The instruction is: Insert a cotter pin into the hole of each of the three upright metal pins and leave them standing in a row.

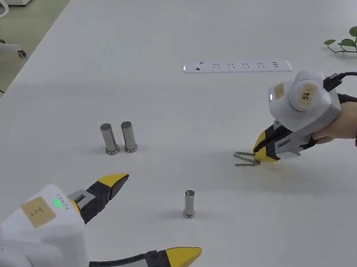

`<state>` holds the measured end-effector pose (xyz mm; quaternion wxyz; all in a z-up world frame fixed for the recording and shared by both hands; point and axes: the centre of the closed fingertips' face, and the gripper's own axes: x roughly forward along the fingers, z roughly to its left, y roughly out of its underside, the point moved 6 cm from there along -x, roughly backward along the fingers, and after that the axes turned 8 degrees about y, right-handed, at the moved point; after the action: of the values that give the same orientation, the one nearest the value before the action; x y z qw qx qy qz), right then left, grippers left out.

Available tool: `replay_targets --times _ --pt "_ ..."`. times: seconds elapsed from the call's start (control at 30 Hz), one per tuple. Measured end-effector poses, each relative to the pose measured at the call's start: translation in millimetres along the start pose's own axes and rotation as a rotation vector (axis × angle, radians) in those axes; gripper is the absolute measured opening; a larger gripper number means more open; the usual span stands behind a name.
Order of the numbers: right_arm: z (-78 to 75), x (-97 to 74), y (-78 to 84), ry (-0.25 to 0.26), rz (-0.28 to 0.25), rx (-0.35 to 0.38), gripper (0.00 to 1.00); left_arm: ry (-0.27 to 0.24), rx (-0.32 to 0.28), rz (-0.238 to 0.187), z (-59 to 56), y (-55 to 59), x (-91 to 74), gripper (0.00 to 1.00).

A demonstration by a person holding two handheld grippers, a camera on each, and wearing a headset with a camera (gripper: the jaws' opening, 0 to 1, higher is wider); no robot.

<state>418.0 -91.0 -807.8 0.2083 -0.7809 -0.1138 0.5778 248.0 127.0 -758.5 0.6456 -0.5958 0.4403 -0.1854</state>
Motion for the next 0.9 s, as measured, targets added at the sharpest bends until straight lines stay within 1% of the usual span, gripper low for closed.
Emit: replay_targets --times 0.17,0.4,0.57,0.7,0.9 --pt "3.3 -5.0 -7.2 -0.005 -0.024 0.016 0.12 -0.004 0.002 0.000 0.8 -0.3 -0.5 0.87" --pt "14.6 -4.3 -14.8 -0.049 -0.042 0.007 0.12 -0.004 0.000 -0.008 0.3 -1.0 -0.9 0.87" --pt "21.3 -1.1 -16.2 -0.074 -0.035 -0.015 0.12 -0.006 -0.004 -0.015 0.5 -1.1 -2.1 0.87" --pt "22.4 0.3 -15.9 -0.084 -0.031 -0.021 0.12 -0.007 -0.005 -0.013 0.6 -0.5 -2.7 0.87" --pt "23.6 3.6 -12.1 -0.098 -0.007 -0.041 0.11 -0.007 -0.008 -0.014 0.7 -0.6 -3.4 0.87"
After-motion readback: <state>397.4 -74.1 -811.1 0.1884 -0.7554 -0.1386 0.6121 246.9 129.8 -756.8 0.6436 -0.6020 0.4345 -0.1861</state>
